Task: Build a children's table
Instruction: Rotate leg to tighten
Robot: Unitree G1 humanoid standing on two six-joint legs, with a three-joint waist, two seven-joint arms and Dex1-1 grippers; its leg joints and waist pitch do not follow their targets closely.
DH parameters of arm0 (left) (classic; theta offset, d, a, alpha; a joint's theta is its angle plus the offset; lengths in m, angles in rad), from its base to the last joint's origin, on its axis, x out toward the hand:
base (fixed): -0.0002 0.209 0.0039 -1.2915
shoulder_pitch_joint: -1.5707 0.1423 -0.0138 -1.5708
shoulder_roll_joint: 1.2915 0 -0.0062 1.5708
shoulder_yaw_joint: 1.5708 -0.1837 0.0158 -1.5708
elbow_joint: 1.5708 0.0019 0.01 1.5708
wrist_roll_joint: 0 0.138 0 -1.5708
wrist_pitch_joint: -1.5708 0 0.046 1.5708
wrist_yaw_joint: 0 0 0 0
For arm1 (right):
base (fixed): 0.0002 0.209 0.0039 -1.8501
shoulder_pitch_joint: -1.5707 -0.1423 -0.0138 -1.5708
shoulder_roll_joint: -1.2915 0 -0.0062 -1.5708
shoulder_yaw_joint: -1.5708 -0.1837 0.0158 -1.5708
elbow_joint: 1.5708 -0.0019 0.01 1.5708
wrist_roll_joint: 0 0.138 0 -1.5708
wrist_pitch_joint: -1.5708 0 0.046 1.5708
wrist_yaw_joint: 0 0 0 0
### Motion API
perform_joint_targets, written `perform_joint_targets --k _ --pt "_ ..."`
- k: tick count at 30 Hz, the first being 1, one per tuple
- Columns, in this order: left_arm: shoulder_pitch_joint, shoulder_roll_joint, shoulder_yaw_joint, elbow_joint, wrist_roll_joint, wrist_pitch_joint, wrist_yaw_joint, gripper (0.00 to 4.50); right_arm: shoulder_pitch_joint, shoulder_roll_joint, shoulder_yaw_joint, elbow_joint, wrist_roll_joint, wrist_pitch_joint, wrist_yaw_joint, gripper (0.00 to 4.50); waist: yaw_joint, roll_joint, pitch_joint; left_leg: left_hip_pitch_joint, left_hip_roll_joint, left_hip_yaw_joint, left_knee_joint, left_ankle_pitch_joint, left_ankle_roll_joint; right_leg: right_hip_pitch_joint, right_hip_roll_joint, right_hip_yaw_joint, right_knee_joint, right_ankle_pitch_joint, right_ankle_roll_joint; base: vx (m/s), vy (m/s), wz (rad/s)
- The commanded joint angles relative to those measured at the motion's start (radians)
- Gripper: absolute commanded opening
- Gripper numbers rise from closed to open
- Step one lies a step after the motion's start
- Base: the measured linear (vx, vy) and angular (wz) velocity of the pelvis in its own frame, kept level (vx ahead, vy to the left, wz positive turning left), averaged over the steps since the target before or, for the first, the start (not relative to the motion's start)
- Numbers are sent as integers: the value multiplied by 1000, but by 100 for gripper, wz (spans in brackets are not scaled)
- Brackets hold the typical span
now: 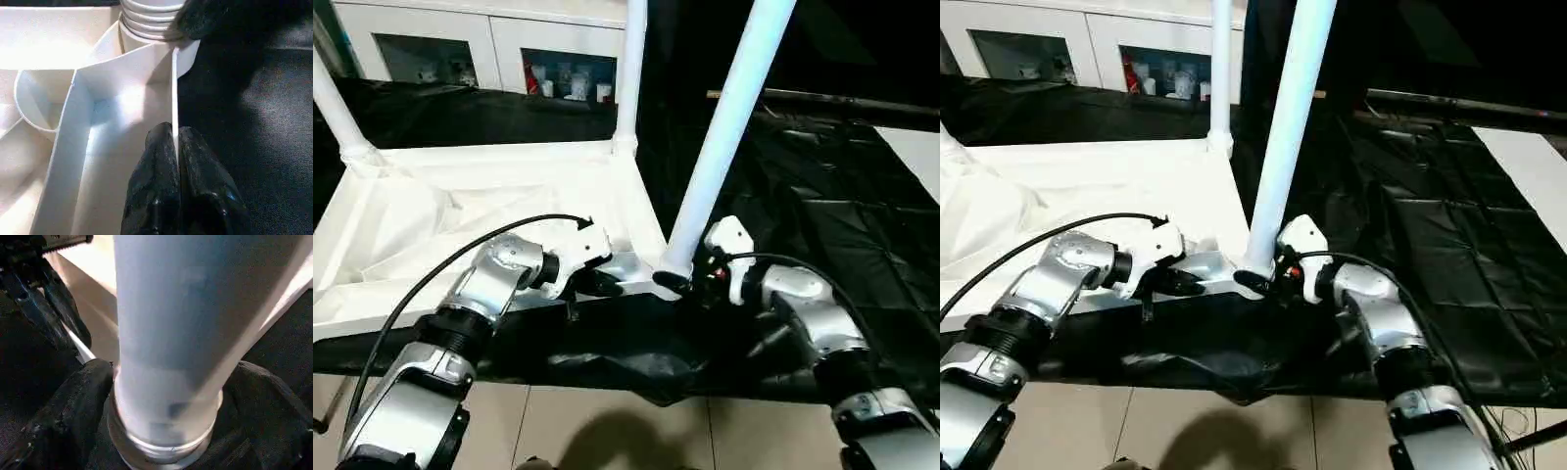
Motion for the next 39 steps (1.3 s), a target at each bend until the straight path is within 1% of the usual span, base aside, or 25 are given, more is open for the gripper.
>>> perform_joint_targets --k 1,5,8,10,13,14,15,16,17,19,20,21,22,23,25,28,29,32,33,34,35,36,37,38,39 --pt "32 -9 -32 14 -9 8 -34 0 -20 -1 -18 17 4 -18 7 369 4 -4 -66 6 23 1 -63 -163 47 56 -77 49 -76 -151 -220 0 0 0" --pt "35 -2 -31 8 -10 11 -39 0 -26 1 -17 35 3 -30 9 332 3 -3 -67 7 24 1 -62 -155 50 56 -77 49 -73 -131 -225 0 0 0" --pt "37 7 -29 5 -11 15 -45 0 -30 4 -20 53 3 -40 6 321 4 -2 -66 7 24 1 -62 -157 53 56 -77 49 -74 -130 -227 0 0 0" --pt "41 13 -26 -1 -13 24 -47 0 -31 13 -29 62 10 -43 -1 294 3 -2 -65 7 25 0 -64 -163 50 55 -77 49 -74 -139 -227 0 0 0" --pt "48 16 -17 -6 -19 37 -34 0 -27 34 -47 87 11 -55 -56 280 1 -3 -66 6 24 0 -64 -166 46 56 -77 49 -74 -144 -226 0 0 0" --pt "50 11 -6 -3 -21 51 -10 0 -28 51 -62 109 8 -59 -112 280 -1 3 -65 8 25 0 -65 -170 41 53 -78 49 -75 -150 -228 0 0 0" --pt "50 11 -6 -3 -21 51 -10 0 -28 51 -62 109 8 -59 -112 277 -3 2 -62 7 25 0 -67 -180 37 51 -78 49 -77 -165 -226 0 0 0" --pt "47 0 4 5 -21 66 21 0 -29 68 -77 129 10 -55 -162 275 -8 1 -62 6 24 -2 -68 -200 24 53 -77 48 -80 -206 -215 0 0 0" --pt "38 -18 21 22 -16 84 83 0 -29 95 -92 153 8 -56 -231 275 -10 1 -60 8 24 -1 -69 -209 19 50 -77 48 -82 -219 -213 0 0 0" --pt "20 -46 41 55 -3 104 181 0 -39 127 -100 186 -7 -52 -331 274 -14 2 -60 11 24 -3 -70 -229 7 49 -78 49 -86 -262 -204 0 0 0" --pt "0 -77 66 87 1 130 277 0 -53 152 -105 217 -24 -47 -425 274 -16 6 -59 13 21 -3 -71 -237 -1 45 -76 49 -90 -275 -201 0 0 0" --pt "-3 -83 70 91 1 135 292 0 -56 157 -107 223 -26 -45 -442 273 -20 3 -56 16 18 -4 -72 -265 -10 43 -74 48 -94 -320 -190 0 0 0" --pt "-28 -125 102 124 0 175 408 0 -80 193 -120 261 -38 -27 -564 273 -22 5 -55 20 18 -1 -70 -276 -15 38 -75 51 -98 -351 -183 0 0 0" --pt "-42 -148 117 140 1 198 469 0 -96 212 -123 281 -48 -17 -628 273 -22 5 -56 19 19 -4 -71 -278 -23 39 -75 50 -96 -358 -180 0 0 0" --pt "-59 -179 133 162 2 215 547 0 -120 238 -114 310 -66 -12 -693 273 -21 2 -57 19 15 -5 -70 -288 -19 39 -74 49 -101 -384 -159 0 0 0" --pt "-69 -207 137 176 6 216 598 0 -145 268 -102 338 -79 -19 -725 273 -17 -2 -59 13 13 -2 -68 -268 10 40 -74 51 -102 -352 -148 0 0 0" --pt "-71 -216 135 180 10 213 615 0 -156 282 -102 351 -79 -27 -730 273 -17 0 -60 12 13 -2 -68 -264 13 39 -74 51 -101 -349 -148 0 0 0" --pt "-70 -216 123 182 19 197 617 0 -170 307 -116 364 -58 -41 -714 273 -13 0 -59 12 13 -2 -70 -265 17 39 -74 50 -103 -353 -139 0 0 0" --pt "-64 -207 110 175 24 181 593 0 -174 318 -123 360 -45 -73 -668 308 -12 2 -60 11 14 -3 -71 -268 19 40 -75 50 -103 -354 -134 0 0 0" --pt "-61 -203 105 171 25 172 582 0 -174 321 -124 357 -43 -87 -650 329 -11 2 -61 11 15 -3 -71 -268 20 40 -76 51 -102 -348 -135 0 0 0" --pt "-54 -191 97 158 26 169 561 0 -172 318 -129 346 -34 -104 -628 343 -10 1 -60 10 16 -3 -72 -269 24 40 -75 51 -101 -336 -141 0 0 0" --pt "-43 -172 90 136 24 163 526 0 -167 305 -134 321 -17 -122 -583 343 -9 -1 -61 8 16 -3 -72 -272 27 41 -76 50 -100 -336 -142 0 0 0" --pt "-33 -151 83 113 24 158 491 0 -161 289 -139 292 5 -127 -531 349 -11 1 -61 4 17 -5 -73 -275 30 45 -78 50 -99 -335 -141 0 0 0" --pt "-30 -146 81 108 24 155 482 0 -159 284 -140 285 10 -125 -518 363 -19 2 -61 -11 17 -11 -79 -261 30 55 -77 45 -95 -334 -131 0 0 0" --pt "-18 -124 66 88 24 141 430 0 -147 256 -134 247 30 -101 -439 378 -26 3 -66 -18 16 -13 -77 -217 32 63 -75 42 -90 -286 -133 0 0 0"
